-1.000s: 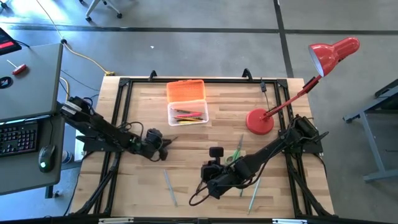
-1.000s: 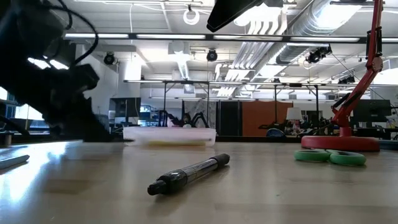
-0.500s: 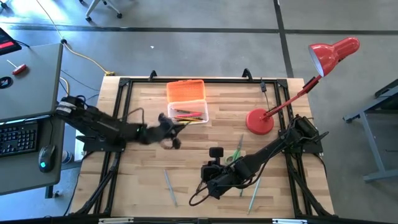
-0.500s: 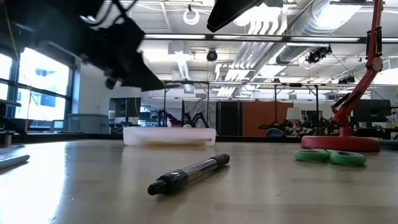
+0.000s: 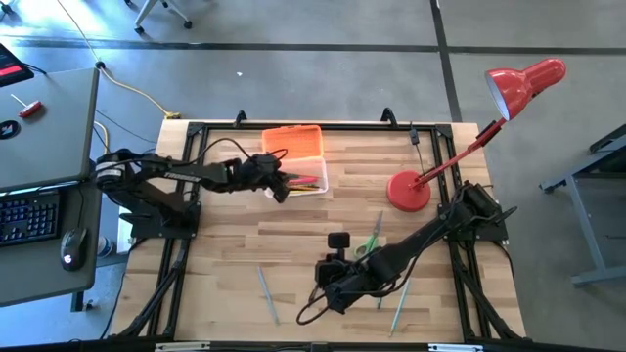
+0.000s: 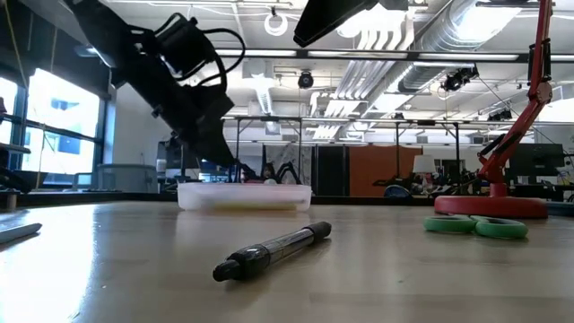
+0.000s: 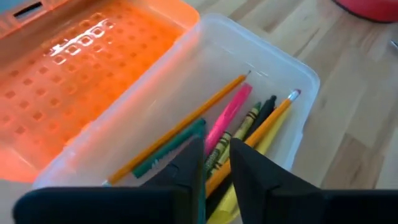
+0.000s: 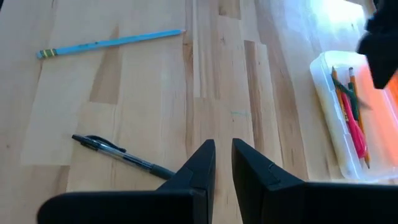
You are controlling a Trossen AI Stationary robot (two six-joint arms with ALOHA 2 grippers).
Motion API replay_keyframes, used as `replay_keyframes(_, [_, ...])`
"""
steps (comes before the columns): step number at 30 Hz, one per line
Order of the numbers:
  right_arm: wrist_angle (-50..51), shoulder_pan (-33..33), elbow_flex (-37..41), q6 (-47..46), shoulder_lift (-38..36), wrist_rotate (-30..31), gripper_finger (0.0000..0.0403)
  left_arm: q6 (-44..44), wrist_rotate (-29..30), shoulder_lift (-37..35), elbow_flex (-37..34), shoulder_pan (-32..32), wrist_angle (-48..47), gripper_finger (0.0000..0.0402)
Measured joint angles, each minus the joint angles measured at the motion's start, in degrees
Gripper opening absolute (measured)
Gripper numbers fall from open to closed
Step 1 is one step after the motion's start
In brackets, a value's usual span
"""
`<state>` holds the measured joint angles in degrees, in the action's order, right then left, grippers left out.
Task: Pick & place school supplies into a supply box
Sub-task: Put the black pen into the orange supply box
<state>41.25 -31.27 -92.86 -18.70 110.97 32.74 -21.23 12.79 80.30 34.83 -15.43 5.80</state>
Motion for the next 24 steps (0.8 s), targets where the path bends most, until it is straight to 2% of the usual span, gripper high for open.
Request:
replay_keyframes(3, [-2.46,0.02,0.0,4.26,2.05,-3.07,0.0032,0.0,0.05,0.64,0.08,0.04,0.52,0.0126])
replay_keyframes(8, [-11.68,0.15,0.0,15.76,7.78,-12.16,0.0032,-0.69,-0.87,0.62,0.04,0.05,0.81,0.0141])
replay_keyframes(12, [-19.75,0.22,0.0,26.07,10.94,-22.93,0.0032,-1.51,-1.84,0.62,0.04,0.06,0.72,0.0141])
replay_keyframes(15, [-19.93,0.67,0.0,29.47,11.46,-29.99,0.0032,-1.55,-3.13,0.62,0.04,0.05,0.71,0.0138])
replay_keyframes(18, [-18.11,1.85,0.0,29.34,11.5,-32.81,0.0032,-1.55,-4.15,0.62,0.04,0.06,0.7,0.0139])
replay_keyframes(24, [-17.13,4.64,3.71,27.25,11.39,-33.35,0.0032,-1.77,-4.85,0.6,0.04,0.07,0.68,0.014])
